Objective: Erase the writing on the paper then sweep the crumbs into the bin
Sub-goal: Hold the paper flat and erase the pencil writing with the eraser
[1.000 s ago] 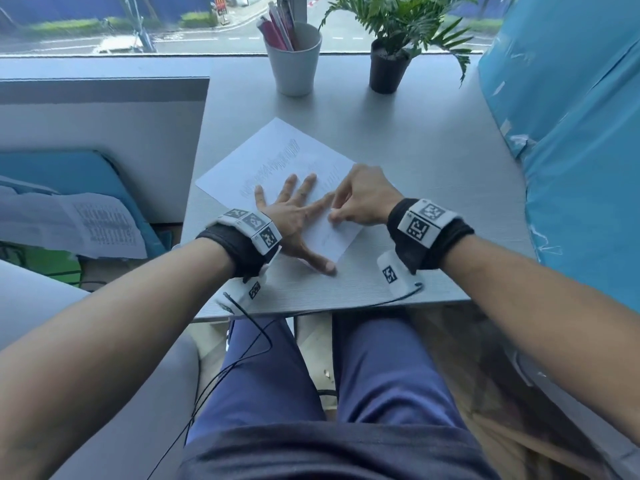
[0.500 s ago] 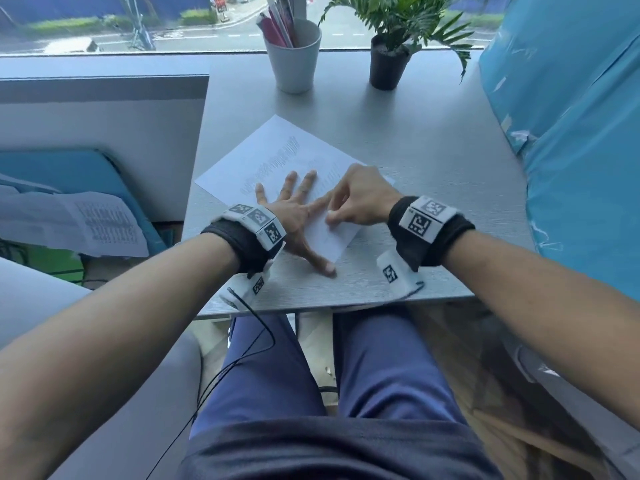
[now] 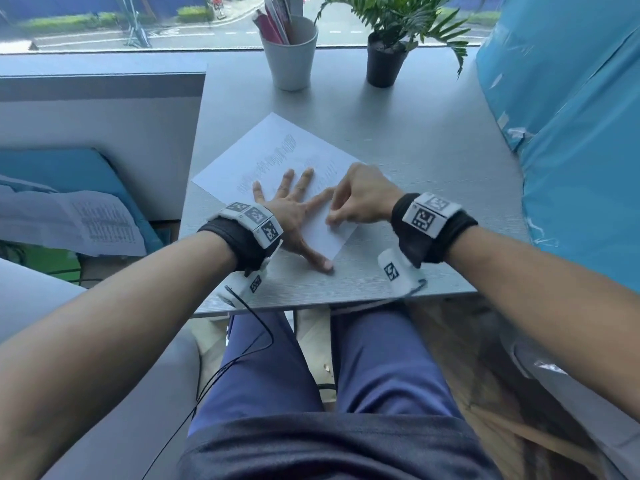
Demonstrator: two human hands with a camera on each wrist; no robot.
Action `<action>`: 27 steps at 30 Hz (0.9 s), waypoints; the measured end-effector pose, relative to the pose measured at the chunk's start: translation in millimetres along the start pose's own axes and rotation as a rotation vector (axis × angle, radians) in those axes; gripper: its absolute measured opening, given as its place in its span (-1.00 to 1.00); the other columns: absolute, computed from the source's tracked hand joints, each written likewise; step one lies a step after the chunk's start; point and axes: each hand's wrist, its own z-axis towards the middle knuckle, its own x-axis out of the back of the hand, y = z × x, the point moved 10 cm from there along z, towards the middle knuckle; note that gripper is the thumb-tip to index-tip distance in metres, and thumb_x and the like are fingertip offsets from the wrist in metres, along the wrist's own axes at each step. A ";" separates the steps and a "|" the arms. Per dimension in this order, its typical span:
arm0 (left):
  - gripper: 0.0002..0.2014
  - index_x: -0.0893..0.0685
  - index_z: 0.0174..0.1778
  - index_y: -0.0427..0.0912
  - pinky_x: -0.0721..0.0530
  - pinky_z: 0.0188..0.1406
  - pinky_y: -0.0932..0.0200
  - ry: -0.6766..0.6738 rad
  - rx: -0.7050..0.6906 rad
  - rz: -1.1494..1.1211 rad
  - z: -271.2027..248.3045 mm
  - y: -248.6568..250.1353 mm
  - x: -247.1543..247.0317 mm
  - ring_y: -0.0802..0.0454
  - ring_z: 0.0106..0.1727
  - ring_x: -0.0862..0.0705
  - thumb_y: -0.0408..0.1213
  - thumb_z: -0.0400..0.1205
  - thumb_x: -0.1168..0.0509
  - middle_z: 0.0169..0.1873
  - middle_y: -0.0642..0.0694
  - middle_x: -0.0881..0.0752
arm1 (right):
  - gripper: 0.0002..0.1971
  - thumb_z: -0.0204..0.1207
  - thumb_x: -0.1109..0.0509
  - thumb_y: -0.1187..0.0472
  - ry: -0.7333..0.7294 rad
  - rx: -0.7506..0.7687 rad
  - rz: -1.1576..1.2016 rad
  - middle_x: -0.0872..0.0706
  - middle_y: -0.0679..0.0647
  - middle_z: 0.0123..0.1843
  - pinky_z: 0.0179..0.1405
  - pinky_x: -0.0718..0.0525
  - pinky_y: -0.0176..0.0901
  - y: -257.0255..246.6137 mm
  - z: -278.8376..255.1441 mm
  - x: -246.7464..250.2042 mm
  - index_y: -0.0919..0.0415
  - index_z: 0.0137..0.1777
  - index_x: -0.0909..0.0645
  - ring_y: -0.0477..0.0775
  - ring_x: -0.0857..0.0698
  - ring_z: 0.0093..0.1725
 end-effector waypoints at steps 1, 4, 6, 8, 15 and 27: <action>0.50 0.43 0.61 0.42 0.34 0.38 -0.76 0.000 0.001 -0.006 -0.1 -0.1 0.4 -0.18 0.62 0.58 0.67 -0.09 -0.41 0.62 0.04 0.60 | -0.83 0.20 -0.68 0.12 0.039 -0.020 0.010 -0.80 -0.04 -0.36 -0.45 -0.48 -0.51 4.8 3.3 6.4 0.12 -0.22 -0.87 -0.26 -0.63 -0.41; 0.51 0.47 0.59 0.42 0.35 0.38 -0.75 -0.013 0.001 -0.010 -0.9 -1.0 -2.0 -0.17 0.61 0.60 0.68 -0.09 -0.40 0.60 0.05 0.62 | -0.89 0.21 -0.66 0.15 -0.055 0.071 -0.041 -0.75 -0.09 -0.40 -0.46 -0.48 -0.46 -11.9 -5.1 -13.6 0.10 -0.28 -0.84 -0.28 -0.63 -0.42; 0.50 0.45 0.60 0.42 0.34 0.39 -0.75 -0.007 -0.004 -0.001 0.3 -0.8 -1.6 -0.17 0.62 0.59 0.67 -0.09 -0.40 0.61 0.05 0.61 | -0.90 0.21 -0.67 0.14 -0.063 0.065 -0.042 -0.72 -0.14 -0.45 -0.48 -0.49 -0.49 -8.8 -5.4 -11.2 0.07 -0.28 -0.84 -0.31 -0.62 -0.47; 0.49 0.43 0.59 0.45 0.34 0.38 -0.76 0.005 -0.006 -0.009 1.0 -0.3 -0.2 -0.17 0.62 0.58 0.68 -0.10 -0.40 0.62 0.05 0.59 | -0.87 0.21 -0.67 0.14 0.030 -0.008 0.007 -0.69 -0.18 -0.50 -0.48 -0.48 -0.55 7.0 1.8 7.7 0.11 -0.25 -0.85 -0.36 -0.60 -0.54; 0.50 0.44 0.58 0.47 0.36 0.36 -0.76 0.011 -0.002 -0.007 3.0 -0.6 0.1 -0.18 0.62 0.58 0.68 -0.12 -0.40 0.62 0.04 0.59 | -0.88 0.22 -0.67 0.10 0.017 0.004 0.013 -0.75 -0.13 -0.41 -0.43 -0.46 -0.49 11.0 2.5 5.6 0.06 -0.26 -0.85 -0.30 -0.62 -0.41; 0.49 0.47 0.56 0.48 0.36 0.38 -0.74 0.001 -0.007 -0.008 2.5 -1.0 -1.3 -0.15 0.61 0.61 0.67 -0.09 -0.42 0.60 0.07 0.61 | -0.91 0.22 -0.66 0.15 -0.090 0.068 -0.019 -0.78 -0.06 -0.39 -0.50 -0.53 -0.46 -1.7 -5.3 -13.4 0.07 -0.30 -0.83 -0.27 -0.62 -0.45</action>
